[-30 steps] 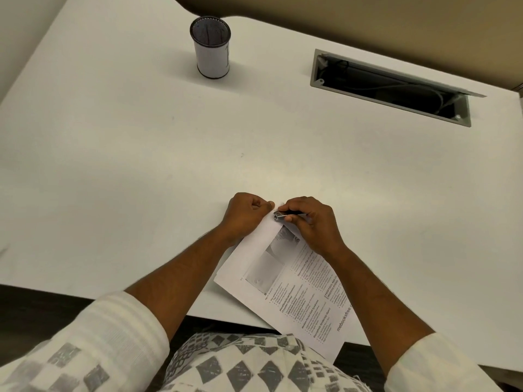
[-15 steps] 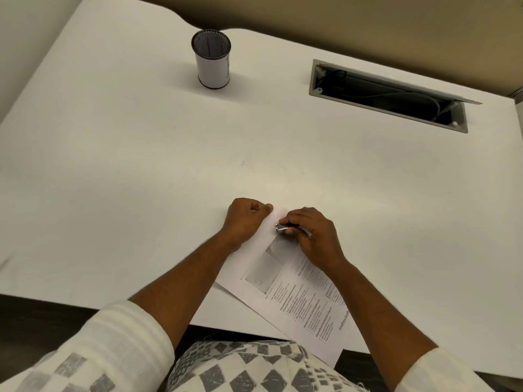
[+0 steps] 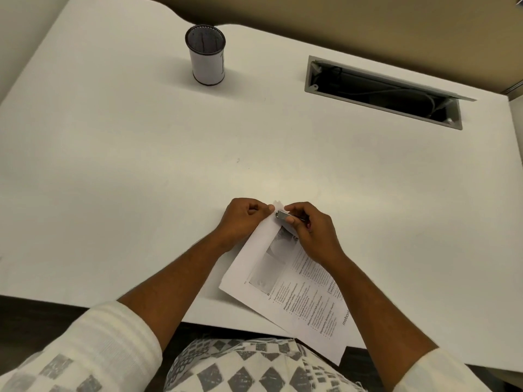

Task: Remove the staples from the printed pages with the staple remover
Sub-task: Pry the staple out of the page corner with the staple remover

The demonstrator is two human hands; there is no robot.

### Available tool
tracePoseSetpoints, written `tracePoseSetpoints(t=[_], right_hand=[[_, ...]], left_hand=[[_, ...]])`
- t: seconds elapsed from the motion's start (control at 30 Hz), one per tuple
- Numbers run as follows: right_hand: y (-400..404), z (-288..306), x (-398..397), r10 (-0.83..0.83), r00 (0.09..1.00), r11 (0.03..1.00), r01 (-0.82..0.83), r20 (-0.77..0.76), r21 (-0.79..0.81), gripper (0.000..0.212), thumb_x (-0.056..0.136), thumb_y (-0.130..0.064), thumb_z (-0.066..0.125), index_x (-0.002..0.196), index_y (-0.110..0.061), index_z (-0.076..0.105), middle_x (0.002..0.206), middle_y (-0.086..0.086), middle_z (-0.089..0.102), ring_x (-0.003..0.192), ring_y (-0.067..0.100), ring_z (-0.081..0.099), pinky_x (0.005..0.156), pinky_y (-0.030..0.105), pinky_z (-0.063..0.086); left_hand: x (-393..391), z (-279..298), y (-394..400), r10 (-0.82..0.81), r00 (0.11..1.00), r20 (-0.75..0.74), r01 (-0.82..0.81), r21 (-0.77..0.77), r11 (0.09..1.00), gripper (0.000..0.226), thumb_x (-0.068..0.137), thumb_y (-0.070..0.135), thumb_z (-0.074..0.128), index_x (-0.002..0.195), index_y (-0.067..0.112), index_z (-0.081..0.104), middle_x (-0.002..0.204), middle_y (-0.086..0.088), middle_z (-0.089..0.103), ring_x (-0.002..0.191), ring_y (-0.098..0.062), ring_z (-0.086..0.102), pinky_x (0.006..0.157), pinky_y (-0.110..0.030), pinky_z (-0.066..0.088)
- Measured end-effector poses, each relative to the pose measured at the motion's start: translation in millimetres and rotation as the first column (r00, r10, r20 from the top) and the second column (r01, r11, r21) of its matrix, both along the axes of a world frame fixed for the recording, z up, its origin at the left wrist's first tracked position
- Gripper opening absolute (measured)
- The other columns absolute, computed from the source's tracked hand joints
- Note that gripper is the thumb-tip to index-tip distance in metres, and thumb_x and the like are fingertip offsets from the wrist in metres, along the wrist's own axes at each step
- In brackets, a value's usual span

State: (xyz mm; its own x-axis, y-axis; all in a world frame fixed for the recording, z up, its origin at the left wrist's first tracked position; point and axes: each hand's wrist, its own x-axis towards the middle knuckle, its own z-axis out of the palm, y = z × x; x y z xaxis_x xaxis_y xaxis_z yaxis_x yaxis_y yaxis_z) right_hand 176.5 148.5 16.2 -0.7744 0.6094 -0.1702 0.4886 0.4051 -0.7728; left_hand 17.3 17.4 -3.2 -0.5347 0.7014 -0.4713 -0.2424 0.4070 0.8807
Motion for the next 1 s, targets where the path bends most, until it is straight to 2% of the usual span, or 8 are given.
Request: tracePoseSetpoints(t=[0.07,0.17,0.3,0.47,0.63,0.8,1.0], right_hand=[[-0.4,-0.1,-1.3,0.01,1.0,1.0,-0.01,0.011,-0.015,0.019,0.101,-0.029,0.061,0.119,-0.026,0.063,0.106,-0.012,0.071,0.095,0.003,0.067,0.074,0.02,0.05],[-1.7,-0.2,-2.9,0.041,0.999,0.999,-0.041,0.028,-0.008,0.02,0.1,-0.037,0.059,0.119,-0.028,0.059,0.104,-0.012,0.07,0.093,0.006,0.067,0.072,0.024,0.049],[0.0,0.8,-3.7,0.071,0.997,0.997,-0.071,0.037,0.008,0.029,0.093,-0.041,0.066,0.119,-0.03,0.059,0.108,-0.016,0.067,0.096,0.003,0.065,0.079,0.028,0.055],[3.7,-2.3,-2.1,0.044,0.999,0.996,-0.046,0.03,0.071,0.022,0.094,-0.036,0.069,0.114,-0.03,0.064,0.107,-0.02,0.066,0.095,-0.004,0.062,0.081,0.027,0.055],[4.3,-3.8,-1.0,0.056,0.998,0.994,-0.056,0.0,0.091,0.016,0.093,-0.032,0.07,0.109,-0.029,0.065,0.103,-0.021,0.064,0.094,-0.005,0.061,0.077,0.021,0.052],[1.9,-4.2,-3.5,0.086,0.994,0.987,-0.077,-0.064,0.138,0.014,0.093,-0.025,0.07,0.107,-0.022,0.069,0.104,-0.011,0.065,0.095,0.007,0.062,0.08,0.029,0.055],[1.0,-7.9,-3.0,0.08,0.994,0.983,-0.067,-0.071,0.169,0.013,0.093,-0.025,0.07,0.106,-0.025,0.068,0.103,-0.017,0.063,0.094,0.002,0.061,0.079,0.025,0.054]], left_hand=[[0.0,-1.8,-1.1,0.008,1.0,0.028,-0.007,-0.016,1.0,0.008,0.085,0.03,0.078,0.08,0.024,0.079,0.081,-0.001,0.078,0.075,-0.014,0.073,0.066,-0.03,0.057],[-0.2,-2.2,-2.5,0.028,0.998,0.056,-0.027,-0.019,0.999,0.009,0.085,0.022,0.078,0.077,0.025,0.076,0.076,0.001,0.077,0.072,-0.012,0.072,0.06,-0.026,0.054],[-1.5,0.3,-3.3,0.025,0.998,0.052,-0.026,0.012,1.0,0.009,0.086,0.021,0.077,0.078,0.025,0.076,0.078,0.003,0.078,0.071,-0.011,0.072,0.059,-0.024,0.056],[-1.4,-0.6,-3.3,0.037,0.996,0.077,-0.038,0.009,0.999,0.007,0.085,0.022,0.079,0.079,0.023,0.076,0.074,0.002,0.077,0.066,-0.008,0.071,0.055,-0.023,0.054],[-1.5,-0.8,-3.2,0.042,0.996,0.083,-0.043,0.011,0.999,0.007,0.085,0.024,0.079,0.078,0.023,0.076,0.075,0.002,0.078,0.066,-0.007,0.071,0.054,-0.02,0.053],[-1.7,-0.3,-3.3,0.034,0.995,0.094,-0.035,0.018,0.999,0.008,0.086,0.023,0.078,0.078,0.023,0.077,0.078,0.0,0.079,0.069,-0.01,0.073,0.059,-0.025,0.057],[-1.9,-0.9,-4.5,0.018,0.993,0.114,-0.022,0.037,0.999,0.009,0.088,0.022,0.076,0.079,0.023,0.078,0.082,-0.003,0.079,0.075,-0.015,0.076,0.064,-0.03,0.06]])
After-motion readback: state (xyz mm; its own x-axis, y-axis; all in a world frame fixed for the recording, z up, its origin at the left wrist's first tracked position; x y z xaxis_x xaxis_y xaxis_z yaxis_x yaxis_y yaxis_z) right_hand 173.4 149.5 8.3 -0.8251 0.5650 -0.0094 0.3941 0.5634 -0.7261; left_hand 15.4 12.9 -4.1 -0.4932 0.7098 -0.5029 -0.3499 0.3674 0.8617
